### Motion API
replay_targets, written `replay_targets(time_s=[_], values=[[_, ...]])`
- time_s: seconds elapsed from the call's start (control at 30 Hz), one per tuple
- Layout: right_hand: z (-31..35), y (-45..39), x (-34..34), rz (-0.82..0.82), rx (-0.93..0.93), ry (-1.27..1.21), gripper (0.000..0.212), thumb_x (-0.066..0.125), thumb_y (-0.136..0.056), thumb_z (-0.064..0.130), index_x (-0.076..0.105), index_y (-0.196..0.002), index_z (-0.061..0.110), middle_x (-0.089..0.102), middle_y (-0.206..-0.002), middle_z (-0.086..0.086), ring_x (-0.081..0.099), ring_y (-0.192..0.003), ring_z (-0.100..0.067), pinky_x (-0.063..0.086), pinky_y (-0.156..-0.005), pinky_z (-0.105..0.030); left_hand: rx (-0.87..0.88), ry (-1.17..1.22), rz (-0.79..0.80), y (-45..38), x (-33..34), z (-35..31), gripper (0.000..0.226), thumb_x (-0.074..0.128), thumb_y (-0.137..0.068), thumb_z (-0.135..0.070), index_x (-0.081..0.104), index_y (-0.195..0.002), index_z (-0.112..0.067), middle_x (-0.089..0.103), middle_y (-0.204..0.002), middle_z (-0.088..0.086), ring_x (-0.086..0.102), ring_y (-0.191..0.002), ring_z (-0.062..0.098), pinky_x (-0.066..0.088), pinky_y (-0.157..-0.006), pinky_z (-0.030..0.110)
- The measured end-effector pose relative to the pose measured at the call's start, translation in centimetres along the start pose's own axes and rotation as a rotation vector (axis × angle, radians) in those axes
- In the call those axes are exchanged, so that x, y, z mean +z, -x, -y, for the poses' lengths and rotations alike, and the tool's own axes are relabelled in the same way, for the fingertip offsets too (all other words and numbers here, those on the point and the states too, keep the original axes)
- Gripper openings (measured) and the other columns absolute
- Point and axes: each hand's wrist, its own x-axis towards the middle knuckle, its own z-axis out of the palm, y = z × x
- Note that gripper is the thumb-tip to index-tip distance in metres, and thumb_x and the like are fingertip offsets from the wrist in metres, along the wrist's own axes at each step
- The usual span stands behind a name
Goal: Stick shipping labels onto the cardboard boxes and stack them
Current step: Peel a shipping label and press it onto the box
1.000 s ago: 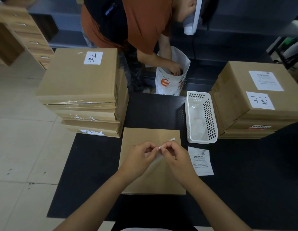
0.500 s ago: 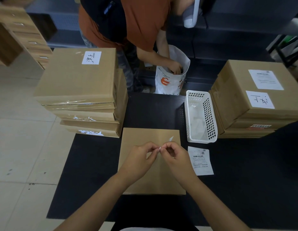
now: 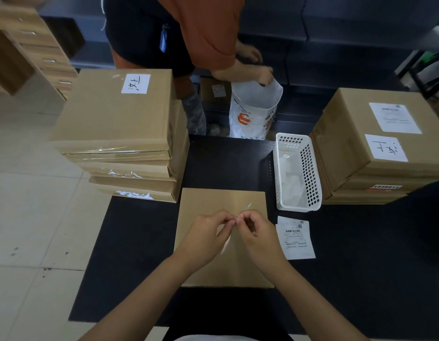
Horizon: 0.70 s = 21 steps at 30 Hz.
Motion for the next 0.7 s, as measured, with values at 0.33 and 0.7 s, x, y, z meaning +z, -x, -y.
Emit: replay_targets(time_s=[0.33, 0.7], values=[[-0.10, 0.09, -0.14, 0.034, -0.027, 0.061, 0.016, 0.058, -0.091, 0.012, 0.059, -0.078, 0.021, 0.061, -0.083, 0.003, 0.052, -0.071, -0.003, 0.042, -0.065, -0.014, -0.072, 0.133, 0.012, -0.02, 0.21, 0.52, 0.014, 0.058, -0.095, -0.018, 0.071, -0.101, -0.017, 0.069, -0.093, -0.013, 0.062, -0.093, -0.002, 0.046, -0.089, 0.013], [-0.08, -0.03, -0.37, 0.096, -0.079, 0.095, 0.009, 0.060, -0.090, 0.012, 0.061, -0.081, 0.013, 0.059, -0.082, 0.003, 0.053, -0.073, -0.006, 0.043, -0.066, -0.016, -0.167, 0.206, 0.032, -0.17, -0.09, 0.61, 0.013, 0.058, -0.094, -0.019, 0.070, -0.098, -0.015, 0.070, -0.090, -0.006, 0.065, -0.089, 0.004, 0.051, -0.089, 0.023]])
